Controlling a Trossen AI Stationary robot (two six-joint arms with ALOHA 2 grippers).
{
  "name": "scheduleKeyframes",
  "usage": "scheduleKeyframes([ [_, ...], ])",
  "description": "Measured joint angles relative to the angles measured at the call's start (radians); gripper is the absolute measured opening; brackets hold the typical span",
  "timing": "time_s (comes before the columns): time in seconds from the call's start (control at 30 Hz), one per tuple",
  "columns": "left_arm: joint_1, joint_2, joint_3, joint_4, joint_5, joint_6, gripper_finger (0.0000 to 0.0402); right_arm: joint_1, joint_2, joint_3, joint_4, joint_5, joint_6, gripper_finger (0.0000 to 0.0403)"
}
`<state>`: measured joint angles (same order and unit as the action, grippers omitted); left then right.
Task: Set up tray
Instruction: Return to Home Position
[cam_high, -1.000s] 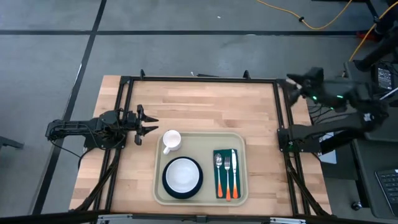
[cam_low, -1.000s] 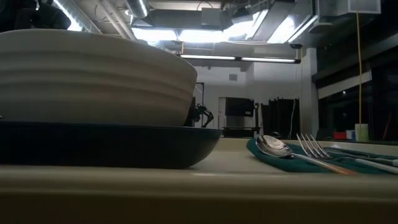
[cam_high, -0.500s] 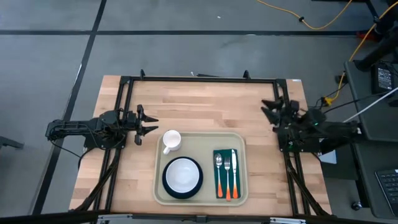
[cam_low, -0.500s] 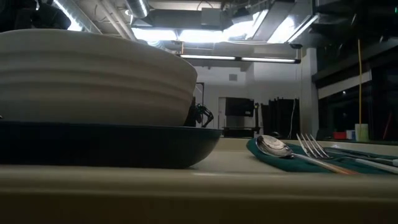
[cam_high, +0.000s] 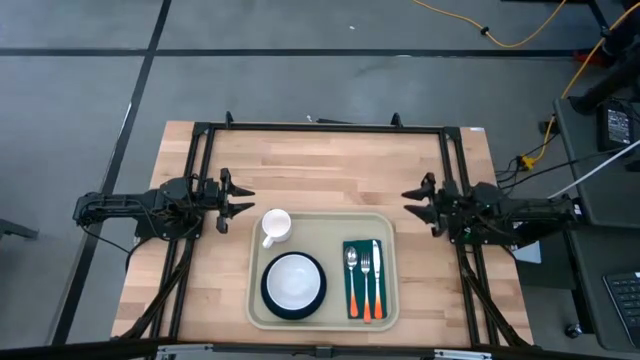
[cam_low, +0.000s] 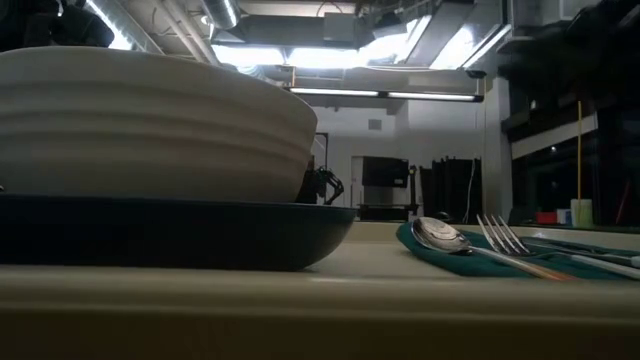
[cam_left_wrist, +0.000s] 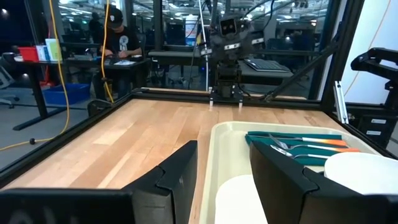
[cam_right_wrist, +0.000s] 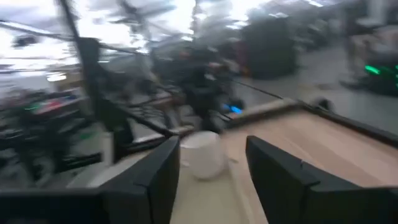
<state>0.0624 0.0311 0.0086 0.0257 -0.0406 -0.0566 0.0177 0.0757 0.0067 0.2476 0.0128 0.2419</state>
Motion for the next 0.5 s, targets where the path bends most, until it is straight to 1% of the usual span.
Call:
scheduleKeyframes([
  [0.07,0.0,0.0,0.0,0.0,0.0,0.0,0.0143,0.0,0.0,0.0,-0.046,0.065,0.019,0.0184],
  [0.13,0.0,0.0,0.0,0.0,0.0,0.0,0.0143,-0.001,0.0,0.0,-0.087,0.089,0.026,0.0172],
  [0.2,0.0,0.0,0.0,0.0,0.0,0.0,0.0143,-0.001,0.0,0.0,-0.129,0.089,0.025,0.016],
  [0.37,0.0,0.0,0.0,0.0,0.0,0.0,0.0143,-0.001,0.0,0.0,-0.206,0.089,0.099,0.0147],
  [0.5,0.0,0.0,0.0,0.0,-0.001,0.0,0.0143,-0.001,0.0,0.0,-0.204,0.084,0.109,0.0145],
])
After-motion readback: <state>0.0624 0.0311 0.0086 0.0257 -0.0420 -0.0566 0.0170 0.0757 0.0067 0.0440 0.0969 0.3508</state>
